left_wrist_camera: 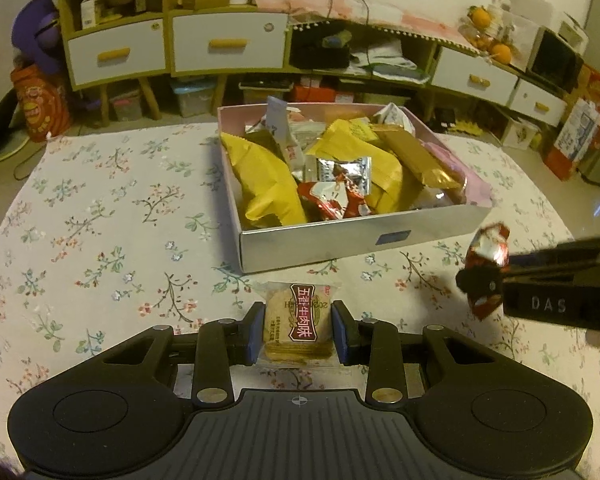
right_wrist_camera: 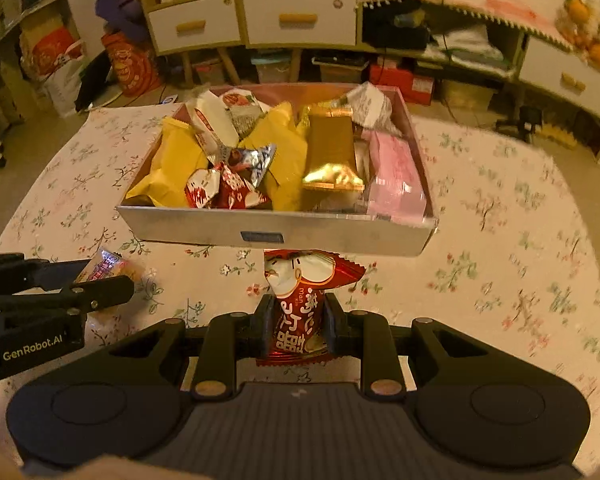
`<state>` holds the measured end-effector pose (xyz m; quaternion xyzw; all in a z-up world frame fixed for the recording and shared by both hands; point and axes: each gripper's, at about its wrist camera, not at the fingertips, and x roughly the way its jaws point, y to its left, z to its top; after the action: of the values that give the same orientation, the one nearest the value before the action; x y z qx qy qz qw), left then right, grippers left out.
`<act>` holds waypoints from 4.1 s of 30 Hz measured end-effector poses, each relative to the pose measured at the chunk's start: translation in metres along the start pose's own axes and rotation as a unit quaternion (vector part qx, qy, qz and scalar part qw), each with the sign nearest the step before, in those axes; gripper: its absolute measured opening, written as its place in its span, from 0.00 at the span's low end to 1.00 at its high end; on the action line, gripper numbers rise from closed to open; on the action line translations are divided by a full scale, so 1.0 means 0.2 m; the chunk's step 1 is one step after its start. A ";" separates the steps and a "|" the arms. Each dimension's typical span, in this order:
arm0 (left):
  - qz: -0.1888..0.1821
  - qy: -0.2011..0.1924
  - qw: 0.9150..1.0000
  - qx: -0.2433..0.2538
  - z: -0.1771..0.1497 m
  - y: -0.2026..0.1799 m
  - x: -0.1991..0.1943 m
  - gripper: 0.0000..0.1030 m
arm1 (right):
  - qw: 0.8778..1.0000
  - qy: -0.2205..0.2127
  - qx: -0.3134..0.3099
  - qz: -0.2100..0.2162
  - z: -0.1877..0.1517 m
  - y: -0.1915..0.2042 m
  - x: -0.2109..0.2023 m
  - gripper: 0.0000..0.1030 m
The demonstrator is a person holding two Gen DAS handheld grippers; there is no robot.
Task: Organize snacks
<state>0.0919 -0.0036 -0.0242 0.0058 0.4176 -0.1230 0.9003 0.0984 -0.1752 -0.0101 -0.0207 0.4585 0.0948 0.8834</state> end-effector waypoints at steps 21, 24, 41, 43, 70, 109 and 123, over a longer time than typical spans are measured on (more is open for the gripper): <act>0.003 -0.032 0.998 0.053 0.34 -0.05 0.00 0.31 | 0.997 -0.044 -0.059 -0.013 0.29 0.02 -0.03 0.22; 0.001 -0.034 0.998 0.055 0.38 -0.03 0.04 0.31 | 0.997 -0.045 -0.061 -0.020 0.34 0.01 0.01 0.22; -0.042 -0.052 0.991 0.115 0.53 -0.07 0.29 0.31 | 0.997 -0.055 -0.047 0.003 0.57 -0.02 0.21 0.22; -0.042 -0.049 0.991 0.117 0.54 -0.07 0.33 0.31 | 0.998 -0.052 -0.043 0.007 0.59 -0.02 0.24 0.22; -0.054 -0.044 0.991 0.114 0.50 -0.06 0.33 0.59 | 0.997 -0.070 -0.006 0.023 0.59 -0.05 0.19 0.69; 0.085 0.020 0.995 0.039 -0.12 -0.12 -0.20 0.95 | 0.996 -0.073 0.012 -0.045 -0.06 -0.04 -0.29 0.99; 0.119 0.018 0.992 0.026 -0.21 -0.21 -0.32 0.98 | 0.996 -0.060 0.045 -0.057 -0.17 -0.06 -0.31 1.00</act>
<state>0.0120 -0.0261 0.0005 0.0811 0.4262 -0.0254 0.9006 0.0385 -0.1994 0.0215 -0.0015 0.4066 0.0243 0.9133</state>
